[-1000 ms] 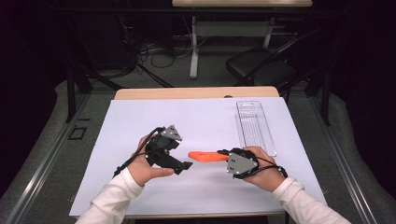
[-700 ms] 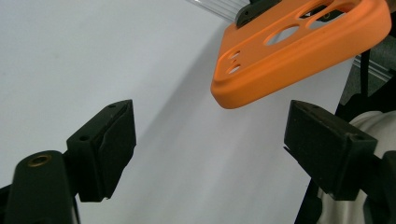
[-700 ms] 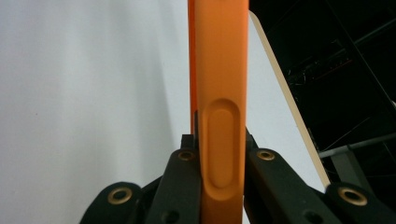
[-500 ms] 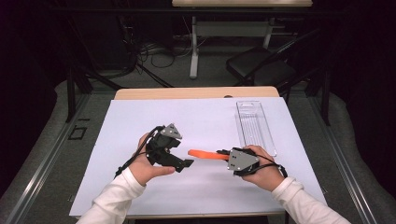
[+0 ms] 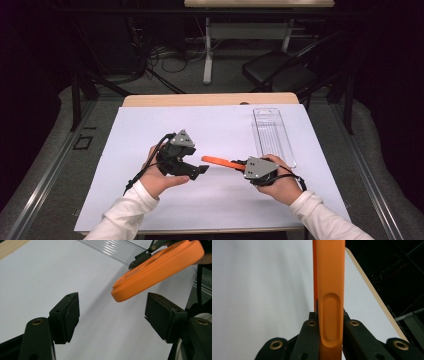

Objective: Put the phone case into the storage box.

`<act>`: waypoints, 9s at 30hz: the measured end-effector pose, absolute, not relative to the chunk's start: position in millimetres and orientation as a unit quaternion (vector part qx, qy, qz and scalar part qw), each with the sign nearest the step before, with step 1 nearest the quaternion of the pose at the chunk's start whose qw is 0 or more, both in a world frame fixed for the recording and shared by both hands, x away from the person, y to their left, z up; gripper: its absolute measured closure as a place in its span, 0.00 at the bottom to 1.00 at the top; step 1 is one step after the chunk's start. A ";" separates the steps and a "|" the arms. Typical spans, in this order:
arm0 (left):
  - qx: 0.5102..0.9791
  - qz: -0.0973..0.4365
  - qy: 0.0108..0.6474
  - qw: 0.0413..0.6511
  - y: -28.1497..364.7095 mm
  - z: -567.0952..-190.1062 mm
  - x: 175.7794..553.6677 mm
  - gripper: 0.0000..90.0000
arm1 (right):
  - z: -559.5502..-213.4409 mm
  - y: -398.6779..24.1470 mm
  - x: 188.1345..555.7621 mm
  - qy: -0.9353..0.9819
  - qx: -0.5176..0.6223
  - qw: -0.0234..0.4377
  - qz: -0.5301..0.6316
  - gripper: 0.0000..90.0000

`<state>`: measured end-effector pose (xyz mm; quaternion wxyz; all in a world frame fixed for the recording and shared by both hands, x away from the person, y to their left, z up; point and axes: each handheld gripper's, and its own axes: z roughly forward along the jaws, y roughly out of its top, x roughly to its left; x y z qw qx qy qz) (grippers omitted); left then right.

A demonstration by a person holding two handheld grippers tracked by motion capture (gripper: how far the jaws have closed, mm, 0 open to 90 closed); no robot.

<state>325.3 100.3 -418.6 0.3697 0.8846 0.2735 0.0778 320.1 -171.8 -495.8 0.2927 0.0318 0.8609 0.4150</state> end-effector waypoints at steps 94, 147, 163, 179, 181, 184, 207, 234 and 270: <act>0.859 0.071 0.296 0.411 85.6 -428.2 329.6 0.89 | -499.7 -171.8 322.0 0.845 0.081 0.242 0.470 0.96; 0.863 0.039 0.334 0.378 88.3 -431.7 354.6 0.89 | -491.0 -176.0 318.8 0.821 0.088 0.304 0.475 0.56; 0.870 -0.012 0.347 0.350 80.1 -430.6 369.9 0.89 | -483.7 -183.3 317.1 0.808 0.116 0.290 0.499 0.47; 0.871 -0.053 0.382 0.305 73.6 -426.6 378.8 0.89 | -480.1 -187.1 315.0 0.802 0.121 0.291 0.508 0.45; 0.870 -0.058 0.387 0.301 73.8 -427.1 380.0 0.89 | -480.0 -187.3 315.0 0.802 0.122 0.291 0.508 0.45; 0.866 -0.072 0.399 0.293 75.0 -428.5 382.8 0.89 | -479.8 -187.6 315.1 0.802 0.120 0.292 0.507 0.46; 0.864 -0.107 0.438 0.225 66.9 -421.5 397.7 0.89 | -476.4 -185.8 316.0 0.813 0.122 0.292 0.489 0.48; 0.868 -0.086 0.459 0.168 55.4 -418.3 406.4 0.89 | -470.9 -180.2 318.8 0.823 0.142 0.288 0.468 0.48; 0.880 -0.075 0.451 0.130 35.4 -417.6 404.5 0.89 | -448.0 -161.8 327.1 0.844 0.147 0.293 0.425 0.65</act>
